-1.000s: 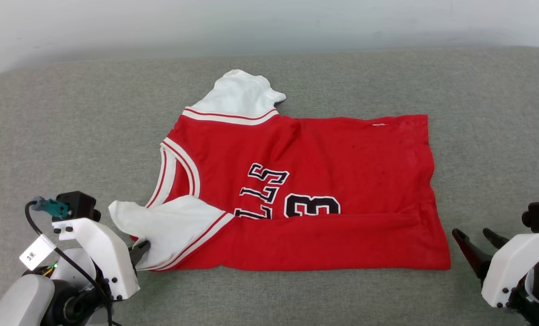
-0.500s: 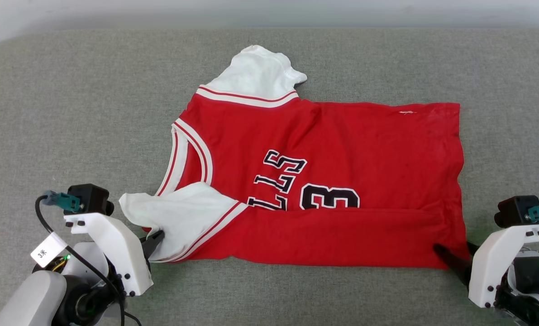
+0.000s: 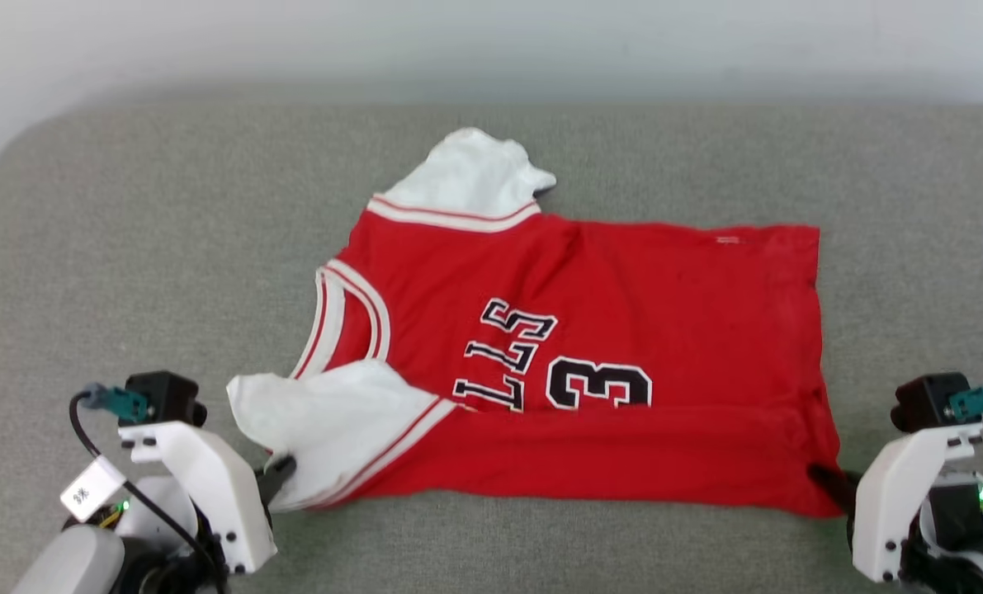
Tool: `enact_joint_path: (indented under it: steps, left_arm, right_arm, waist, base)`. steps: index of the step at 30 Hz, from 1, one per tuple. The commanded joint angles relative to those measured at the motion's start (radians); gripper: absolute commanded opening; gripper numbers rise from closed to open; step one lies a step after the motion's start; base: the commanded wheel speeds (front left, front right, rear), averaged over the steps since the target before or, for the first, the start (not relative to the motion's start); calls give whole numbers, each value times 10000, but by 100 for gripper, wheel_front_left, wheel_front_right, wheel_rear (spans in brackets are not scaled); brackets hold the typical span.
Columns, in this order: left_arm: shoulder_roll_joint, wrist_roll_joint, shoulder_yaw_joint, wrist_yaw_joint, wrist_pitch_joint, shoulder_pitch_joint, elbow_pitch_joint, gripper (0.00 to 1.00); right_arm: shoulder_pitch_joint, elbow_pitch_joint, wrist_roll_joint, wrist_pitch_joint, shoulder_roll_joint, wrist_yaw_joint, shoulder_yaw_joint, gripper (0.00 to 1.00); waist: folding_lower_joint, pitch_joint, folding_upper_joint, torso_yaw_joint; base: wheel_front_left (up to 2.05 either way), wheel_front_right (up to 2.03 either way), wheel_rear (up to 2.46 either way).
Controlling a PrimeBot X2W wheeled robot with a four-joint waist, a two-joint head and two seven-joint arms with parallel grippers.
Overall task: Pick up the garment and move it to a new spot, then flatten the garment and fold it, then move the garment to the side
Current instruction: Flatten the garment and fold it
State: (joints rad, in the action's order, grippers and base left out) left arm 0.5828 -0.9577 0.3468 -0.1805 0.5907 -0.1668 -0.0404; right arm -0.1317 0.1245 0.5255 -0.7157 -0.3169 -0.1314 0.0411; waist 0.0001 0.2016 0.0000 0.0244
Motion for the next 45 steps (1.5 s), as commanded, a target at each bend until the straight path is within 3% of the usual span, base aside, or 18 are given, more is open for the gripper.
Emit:
enact_joint_path:
  steps: [1,12,18,19,20,21,22,23,31,38,45]
  left_arm:
    - [20,-71,19,-69,20,344,26,0]
    - [402,-472,-203,-662,160,2225,-463,0]
    - [63,-684,-94,-615,-53,2742,-280,0]
    - [-31,-689,-102,-609,-129,2703,-180,18]
    - [-140,-709,-94,-584,-199,2641,-72,46]
    - [-140,-709,-94,-584,-199,2641,-72,46]
    - [-201,-700,-59,-533,-257,2591,39,62]
    - [-242,-686,-41,-478,-322,2529,152,100]
    - [-230,-32,-182,-126,-1345,1919,529,100]
    - [-394,993,-328,-142,-2714,788,309,100]
    - [-835,2072,-187,2,-4209,-720,422,100]
  right_arm:
    - [401,-122,55,-92,-106,16,-47,0]
    - [2436,-867,69,-598,376,16,-614,0]
    - [3008,-811,-106,-510,983,14,-799,0]
    - [3024,-742,-142,-436,1074,14,-801,13]
    - [3006,-692,-182,-327,1147,14,-816,47]
    - [3006,-692,-182,-327,1147,14,-816,47]
    - [2978,-657,-194,-180,1212,13,-812,100]
    - [2945,-633,-240,-8,1258,13,-791,100]
    - [2590,-1041,-816,2592,1400,13,-776,100]
    - [1851,-1576,-1935,5244,1819,13,-1132,100]
    - [991,-2458,-2660,6178,1998,13,-1204,100]
  waist:
    - [-1,-626,0,-2]
    - [-1,-1826,0,-6]
    - [-1,-1822,0,-59]
    - [-1,-1801,0,-62]
    - [-1,-1780,0,-64]
    - [-1,-1780,0,-64]
    - [-1,-1762,0,-68]
    - [-1,-1743,0,-78]
    - [-1,-1656,0,-154]
    - [-1,-1262,0,-266]
    - [-1,-136,0,-526]
  base:
    - [0,0,0]
    - [0,0,0]
    - [0,0,0]
    - [0,0,0]
    - [0,0,0]
    - [0,0,0]
    - [0,0,0]
    - [0,0,0]
    - [0,0,0]
    - [0,0,0]
    - [0,0,0]
